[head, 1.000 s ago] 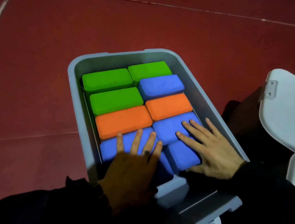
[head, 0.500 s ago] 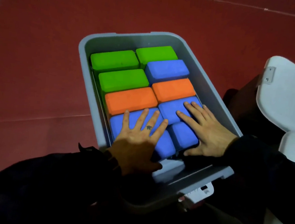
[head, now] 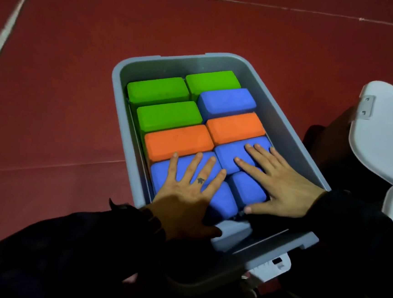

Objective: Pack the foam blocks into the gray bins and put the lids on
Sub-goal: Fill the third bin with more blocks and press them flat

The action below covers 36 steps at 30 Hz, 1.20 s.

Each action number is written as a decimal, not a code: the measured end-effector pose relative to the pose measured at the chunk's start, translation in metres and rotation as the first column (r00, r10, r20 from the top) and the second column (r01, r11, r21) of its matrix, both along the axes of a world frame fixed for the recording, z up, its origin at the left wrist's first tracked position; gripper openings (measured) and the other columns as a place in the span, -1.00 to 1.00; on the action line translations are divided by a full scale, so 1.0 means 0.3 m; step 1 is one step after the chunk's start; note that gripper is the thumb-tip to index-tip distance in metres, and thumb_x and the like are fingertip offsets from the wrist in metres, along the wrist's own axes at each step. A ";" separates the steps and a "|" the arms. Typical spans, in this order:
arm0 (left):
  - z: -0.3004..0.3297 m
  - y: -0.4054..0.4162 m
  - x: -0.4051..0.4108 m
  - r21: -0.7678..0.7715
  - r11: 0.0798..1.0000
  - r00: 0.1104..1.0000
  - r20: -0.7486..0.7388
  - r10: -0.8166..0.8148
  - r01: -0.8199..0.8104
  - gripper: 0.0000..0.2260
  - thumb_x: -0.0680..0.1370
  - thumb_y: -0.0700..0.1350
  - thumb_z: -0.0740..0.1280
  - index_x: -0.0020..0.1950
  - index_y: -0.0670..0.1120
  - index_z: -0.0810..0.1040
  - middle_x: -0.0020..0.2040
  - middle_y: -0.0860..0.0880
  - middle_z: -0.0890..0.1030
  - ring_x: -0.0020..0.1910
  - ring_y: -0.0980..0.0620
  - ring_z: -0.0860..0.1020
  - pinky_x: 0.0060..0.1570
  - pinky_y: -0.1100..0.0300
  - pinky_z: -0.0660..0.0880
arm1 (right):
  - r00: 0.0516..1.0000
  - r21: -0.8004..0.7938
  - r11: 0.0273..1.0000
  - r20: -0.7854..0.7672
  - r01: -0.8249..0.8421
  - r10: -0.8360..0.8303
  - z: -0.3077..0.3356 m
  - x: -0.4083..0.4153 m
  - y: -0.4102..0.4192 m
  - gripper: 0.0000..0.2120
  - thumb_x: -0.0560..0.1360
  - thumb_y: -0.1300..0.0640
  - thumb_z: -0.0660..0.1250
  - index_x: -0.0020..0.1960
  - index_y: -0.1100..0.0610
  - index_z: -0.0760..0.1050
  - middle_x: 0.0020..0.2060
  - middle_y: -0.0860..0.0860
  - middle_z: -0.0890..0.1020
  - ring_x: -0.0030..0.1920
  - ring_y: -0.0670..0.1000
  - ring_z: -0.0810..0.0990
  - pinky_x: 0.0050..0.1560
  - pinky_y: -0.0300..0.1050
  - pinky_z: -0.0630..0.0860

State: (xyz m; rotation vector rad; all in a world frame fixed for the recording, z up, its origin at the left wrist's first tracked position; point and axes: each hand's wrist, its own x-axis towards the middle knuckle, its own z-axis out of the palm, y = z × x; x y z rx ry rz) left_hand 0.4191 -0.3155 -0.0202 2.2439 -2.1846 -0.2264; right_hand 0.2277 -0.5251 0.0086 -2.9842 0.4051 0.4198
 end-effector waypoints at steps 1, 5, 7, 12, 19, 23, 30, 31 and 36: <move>0.001 -0.006 -0.003 -0.016 1.000 1.000 -0.028 0.011 -0.012 0.04 0.35 0.60 0.10 0.65 -0.04 0.13 0.63 -0.20 0.15 0.62 -0.28 0.06 0.42 -0.53 -0.04 | 1.000 0.032 0.999 0.019 0.023 -0.024 0.004 0.005 0.002 -0.10 0.45 -0.63 -0.06 0.61 -0.29 -0.33 0.64 -0.01 -0.32 0.62 0.00 -0.38 0.62 0.13 -0.27; 0.013 -0.055 0.024 -0.040 0.987 0.987 -0.059 0.151 -0.154 -0.03 0.43 0.61 -0.12 0.67 0.03 -0.12 0.67 -0.06 -0.17 0.64 -0.13 -0.22 0.44 -0.36 -0.36 | 0.986 -0.001 0.988 0.066 0.152 -0.152 -0.015 0.050 0.011 -0.23 0.48 -0.58 -0.32 0.58 -0.28 -0.35 0.64 0.03 -0.29 0.62 0.03 -0.35 0.62 0.18 -0.22; -0.001 -0.062 0.039 0.003 0.989 0.988 -0.009 0.151 -0.151 -0.06 0.46 0.58 -0.13 0.67 0.02 -0.09 0.67 -0.07 -0.16 0.64 -0.13 -0.20 0.42 -0.33 -0.40 | 0.983 -0.023 0.982 0.014 0.185 -0.185 -0.029 0.073 0.017 -0.18 0.41 -0.60 -0.42 0.58 -0.28 -0.35 0.64 0.03 -0.29 0.62 0.04 -0.35 0.61 0.20 -0.21; -0.011 -0.068 0.039 -0.050 0.994 0.995 0.013 0.100 -0.099 -0.12 0.49 0.53 -0.02 0.50 -0.10 0.46 0.52 -0.20 0.41 0.48 -0.26 0.40 0.37 -0.41 0.15 | 0.969 -0.015 0.970 -0.034 0.243 -0.243 -0.002 0.088 0.037 -0.09 0.37 -0.57 -0.35 0.64 -0.22 -0.21 0.65 0.05 -0.24 0.65 0.14 -0.24 0.61 0.20 -0.25; 0.053 -0.157 0.070 -0.147 0.968 0.979 -0.012 0.205 -0.204 -0.21 0.55 0.42 0.00 0.51 -0.14 0.42 0.51 -0.18 0.43 0.48 -0.23 0.38 0.39 -0.31 0.30 | 0.904 0.039 0.946 0.285 0.321 -0.319 0.028 0.190 0.021 -0.43 0.57 -0.27 0.04 0.40 0.00 0.50 0.42 0.09 0.49 0.43 0.14 0.43 0.51 0.20 0.23; 0.021 -0.174 0.111 -0.058 0.965 0.967 -0.008 0.254 -0.254 -0.17 0.54 0.44 -0.07 0.59 -0.11 0.31 0.60 -0.11 0.30 0.57 -0.18 0.26 0.45 -0.38 0.18 | 0.863 0.073 0.934 0.363 0.350 -0.351 0.059 0.334 -0.065 -0.47 0.62 -0.03 0.20 0.54 0.13 0.38 0.56 0.19 0.34 0.50 0.23 0.37 0.53 0.12 0.26; -0.004 -0.183 0.123 -0.074 0.969 0.972 0.006 0.236 -0.235 -0.20 0.54 0.41 0.02 0.57 -0.13 0.34 0.58 -0.13 0.32 0.56 -0.19 0.29 0.44 -0.39 0.22 | 0.885 -0.061 0.960 0.409 0.272 -0.224 0.021 0.528 -0.092 -0.61 0.60 0.06 0.25 0.36 0.17 0.56 0.42 0.15 0.54 0.32 0.30 0.54 0.40 0.08 0.34; -0.001 -0.187 0.128 -0.064 0.970 0.972 0.003 0.234 -0.234 -0.19 0.54 0.41 0.03 0.58 -0.13 0.32 0.59 -0.14 0.30 0.57 -0.19 0.28 0.44 -0.39 0.21 | 0.874 -0.049 0.958 0.424 0.284 -0.238 0.002 0.538 -0.085 -0.61 0.59 0.03 0.25 0.32 0.17 0.60 0.38 0.14 0.57 0.29 0.31 0.56 0.37 0.08 0.39; 0.039 -0.196 0.160 0.055 0.973 0.972 -0.068 0.226 -0.223 -0.12 0.55 0.46 -0.03 0.66 -0.05 -0.21 0.67 -0.03 -0.24 0.63 -0.07 -0.26 0.52 -0.27 -0.28 | 0.873 0.073 0.934 0.335 0.350 -0.354 -0.049 0.558 -0.038 -0.47 0.65 -0.12 0.08 0.50 0.11 0.45 0.53 0.06 0.42 0.52 0.26 0.34 0.55 0.17 0.19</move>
